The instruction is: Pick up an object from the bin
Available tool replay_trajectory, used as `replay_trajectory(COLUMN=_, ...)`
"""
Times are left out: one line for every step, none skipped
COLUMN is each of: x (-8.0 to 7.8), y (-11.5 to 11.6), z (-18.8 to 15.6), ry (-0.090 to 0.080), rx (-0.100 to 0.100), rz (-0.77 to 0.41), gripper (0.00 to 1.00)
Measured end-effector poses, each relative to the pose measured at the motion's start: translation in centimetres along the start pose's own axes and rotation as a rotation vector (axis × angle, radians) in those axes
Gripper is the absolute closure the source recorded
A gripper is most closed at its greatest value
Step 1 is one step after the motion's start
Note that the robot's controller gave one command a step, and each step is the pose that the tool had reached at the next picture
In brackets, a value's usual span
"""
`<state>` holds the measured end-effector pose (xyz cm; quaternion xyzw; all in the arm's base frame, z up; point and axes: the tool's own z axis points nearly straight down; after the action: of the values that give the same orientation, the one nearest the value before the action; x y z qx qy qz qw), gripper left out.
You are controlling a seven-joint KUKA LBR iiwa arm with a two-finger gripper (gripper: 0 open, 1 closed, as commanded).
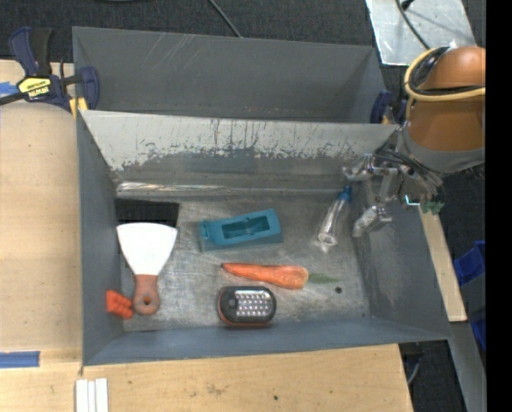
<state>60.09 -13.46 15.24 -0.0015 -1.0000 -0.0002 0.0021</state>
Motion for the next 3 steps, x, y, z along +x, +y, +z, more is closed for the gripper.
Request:
replay_trajectory(x=-0.2, y=0.1, z=-0.5, ry=-0.008, rx=0.001, rz=-0.003, gripper=0.00)
replay_trajectory(x=-1.4, y=0.8, z=4.9, ry=-0.015, rx=0.005, rz=-0.285, gripper=0.00)
replay_trajectory(x=-1.4, y=1.0, z=6.7, ry=-0.014, rx=0.004, rz=-0.398, gripper=0.00)
